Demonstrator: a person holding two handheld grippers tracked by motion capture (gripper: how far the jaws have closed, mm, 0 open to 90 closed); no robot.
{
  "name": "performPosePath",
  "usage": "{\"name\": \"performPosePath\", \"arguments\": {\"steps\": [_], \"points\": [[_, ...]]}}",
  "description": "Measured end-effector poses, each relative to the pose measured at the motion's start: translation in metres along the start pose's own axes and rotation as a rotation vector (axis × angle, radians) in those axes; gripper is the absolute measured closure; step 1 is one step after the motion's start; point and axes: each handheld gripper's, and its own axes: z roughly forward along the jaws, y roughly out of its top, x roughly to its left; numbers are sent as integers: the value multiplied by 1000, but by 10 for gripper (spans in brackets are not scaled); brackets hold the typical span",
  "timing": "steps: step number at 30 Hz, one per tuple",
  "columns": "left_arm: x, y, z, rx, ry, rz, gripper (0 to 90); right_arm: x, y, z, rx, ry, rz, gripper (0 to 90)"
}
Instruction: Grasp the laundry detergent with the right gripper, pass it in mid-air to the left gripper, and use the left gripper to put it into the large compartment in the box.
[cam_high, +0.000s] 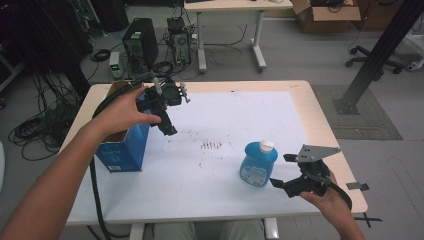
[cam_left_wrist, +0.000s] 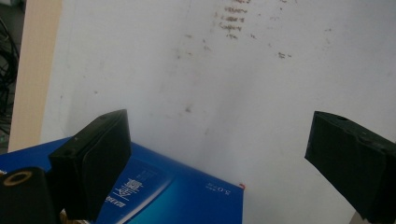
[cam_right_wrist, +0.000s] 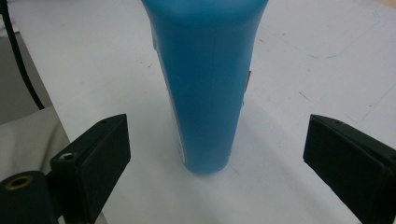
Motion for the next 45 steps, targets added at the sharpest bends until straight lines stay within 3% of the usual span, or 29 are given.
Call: {"name": "performPosePath", "arguments": {"steps": [45], "points": [[0, -3, -1, 8, 2, -4, 74, 3, -3, 50, -114, 37, 49, 83]]}}
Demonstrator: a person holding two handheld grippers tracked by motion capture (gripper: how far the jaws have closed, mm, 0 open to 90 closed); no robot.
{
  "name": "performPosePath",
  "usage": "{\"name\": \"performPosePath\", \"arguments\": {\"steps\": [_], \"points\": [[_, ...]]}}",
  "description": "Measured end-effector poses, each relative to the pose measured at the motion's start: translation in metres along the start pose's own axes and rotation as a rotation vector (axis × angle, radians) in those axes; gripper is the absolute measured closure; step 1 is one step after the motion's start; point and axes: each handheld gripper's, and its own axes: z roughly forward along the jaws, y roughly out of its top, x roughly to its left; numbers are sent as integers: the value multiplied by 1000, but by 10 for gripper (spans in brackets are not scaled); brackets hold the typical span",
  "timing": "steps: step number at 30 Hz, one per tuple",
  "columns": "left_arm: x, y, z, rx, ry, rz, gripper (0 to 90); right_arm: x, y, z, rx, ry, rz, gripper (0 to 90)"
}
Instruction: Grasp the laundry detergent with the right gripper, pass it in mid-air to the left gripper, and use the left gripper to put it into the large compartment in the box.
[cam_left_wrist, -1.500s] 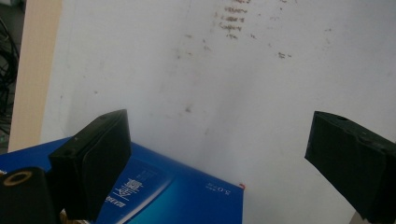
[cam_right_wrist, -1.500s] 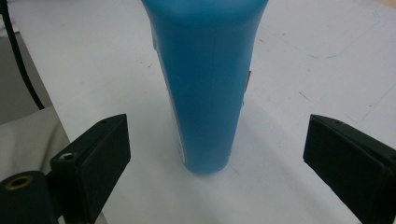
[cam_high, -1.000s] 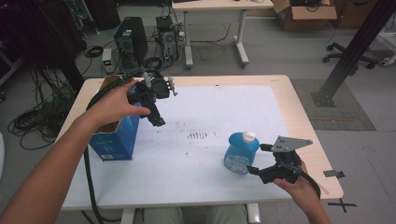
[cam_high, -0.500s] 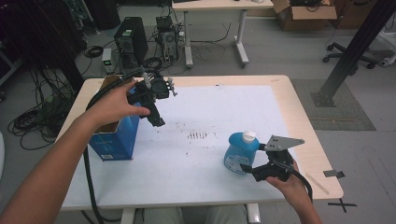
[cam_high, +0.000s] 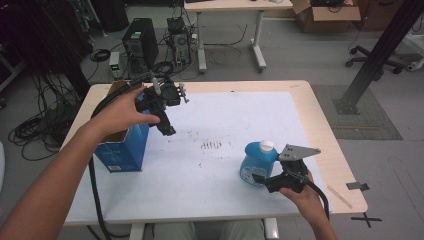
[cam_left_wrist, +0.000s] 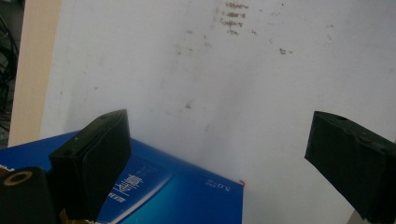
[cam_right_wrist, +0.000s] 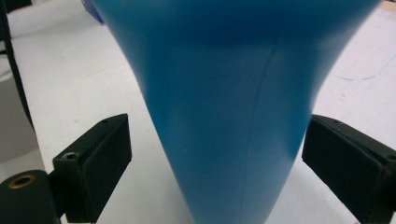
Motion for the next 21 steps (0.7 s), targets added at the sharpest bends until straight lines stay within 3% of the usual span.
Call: {"name": "performPosePath", "arguments": {"steps": [6, 21], "points": [[0, -1, -1, 5, 1, -2, 74, -2, -3, 2, -34, 15, 21, 101], [0, 1, 1, 6, 1, -3, 75, -1, -3, 4, -44, 3, -1, 191]]}}
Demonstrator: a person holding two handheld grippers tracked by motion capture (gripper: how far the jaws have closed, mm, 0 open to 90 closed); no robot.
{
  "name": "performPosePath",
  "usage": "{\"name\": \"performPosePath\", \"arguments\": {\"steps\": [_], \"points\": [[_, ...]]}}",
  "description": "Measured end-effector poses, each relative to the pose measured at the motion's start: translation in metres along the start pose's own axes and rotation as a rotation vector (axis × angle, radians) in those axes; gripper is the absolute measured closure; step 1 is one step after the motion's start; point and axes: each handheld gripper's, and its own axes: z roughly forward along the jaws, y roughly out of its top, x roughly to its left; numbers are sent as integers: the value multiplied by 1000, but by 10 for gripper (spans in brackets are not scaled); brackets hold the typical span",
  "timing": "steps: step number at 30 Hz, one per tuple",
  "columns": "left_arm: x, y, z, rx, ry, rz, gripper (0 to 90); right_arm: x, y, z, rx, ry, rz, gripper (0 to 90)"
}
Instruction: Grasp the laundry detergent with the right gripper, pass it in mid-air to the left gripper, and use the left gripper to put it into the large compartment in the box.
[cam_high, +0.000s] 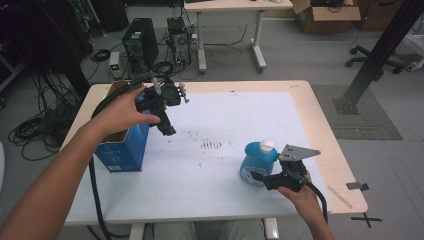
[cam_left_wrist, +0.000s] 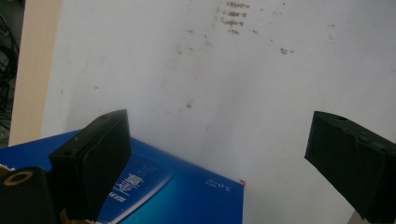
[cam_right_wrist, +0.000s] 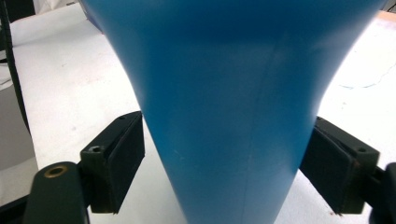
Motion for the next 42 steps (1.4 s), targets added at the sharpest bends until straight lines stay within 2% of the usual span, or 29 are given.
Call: {"name": "performPosePath", "arguments": {"steps": [23, 29, 37, 40, 42], "points": [[1, 0, 0, 4, 2, 2, 75, 0, -1, 1, -14, -3, -9, 355], [0, 0, 1, 6, -1, -1, 75, -1, -2, 1, -22, 12, -10, 404], [-1, 0, -1, 2, 1, 1, 75, 0, 2, 0, -11, 12, -17, 414], [-2, 0, -2, 0, 2, 8, 75, 0, 5, -3, -18, -2, -13, 430], [-3, 0, -4, -9, 1, 8, 75, -1, 7, -6, -24, 8, -4, 436]]}}
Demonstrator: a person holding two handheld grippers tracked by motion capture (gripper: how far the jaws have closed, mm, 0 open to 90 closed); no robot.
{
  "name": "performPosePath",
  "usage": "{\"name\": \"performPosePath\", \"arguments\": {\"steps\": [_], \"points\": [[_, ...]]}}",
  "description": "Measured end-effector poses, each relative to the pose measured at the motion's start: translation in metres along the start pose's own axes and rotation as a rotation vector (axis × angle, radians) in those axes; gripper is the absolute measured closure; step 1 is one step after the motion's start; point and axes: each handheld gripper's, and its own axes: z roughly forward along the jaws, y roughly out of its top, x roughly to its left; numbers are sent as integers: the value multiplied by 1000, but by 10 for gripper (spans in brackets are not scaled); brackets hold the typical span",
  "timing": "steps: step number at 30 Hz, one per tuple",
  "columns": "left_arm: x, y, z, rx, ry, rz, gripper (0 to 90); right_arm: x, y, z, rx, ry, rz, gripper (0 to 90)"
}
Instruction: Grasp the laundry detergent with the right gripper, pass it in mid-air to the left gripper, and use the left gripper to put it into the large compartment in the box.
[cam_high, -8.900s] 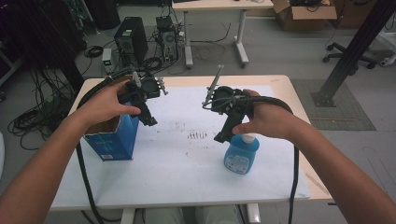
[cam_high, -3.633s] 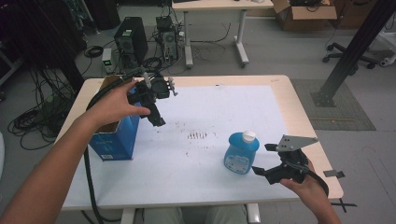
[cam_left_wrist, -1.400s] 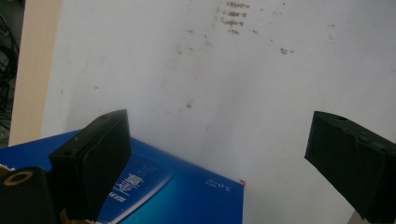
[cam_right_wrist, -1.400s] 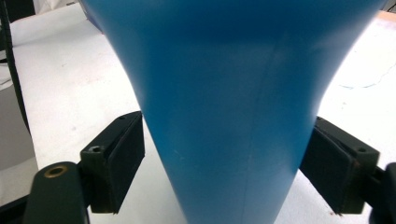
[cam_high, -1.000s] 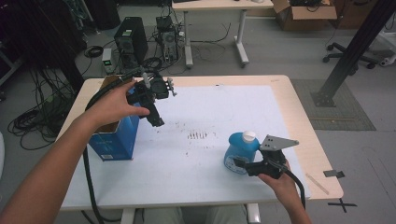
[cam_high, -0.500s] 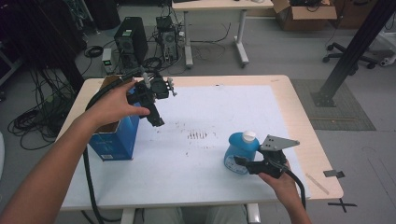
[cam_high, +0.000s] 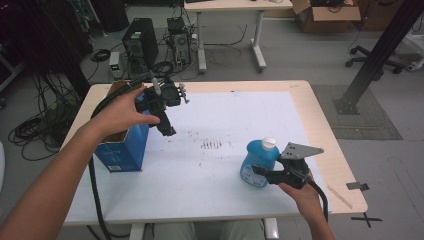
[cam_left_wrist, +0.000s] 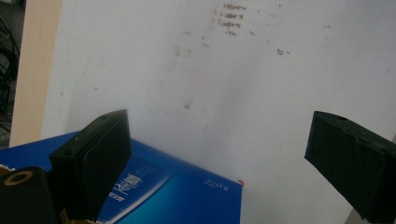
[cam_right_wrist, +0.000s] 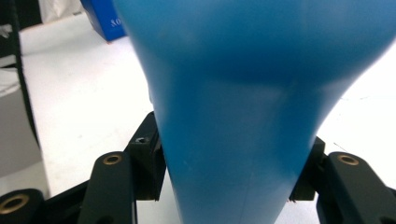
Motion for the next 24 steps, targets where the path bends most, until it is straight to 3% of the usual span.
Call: {"name": "performPosePath", "arguments": {"steps": [12, 17, 24], "points": [[-11, 3, -15, -26, 13, 29, 75, 1, 25, -24, 25, -4, -22, 440], [-21, 7, -31, -47, 12, 51, 77, -1, 39, -37, 33, 11, -24, 440], [-33, 9, -49, -56, 10, 76, 77, 1, 63, -48, 50, 27, -62, 440]]}}
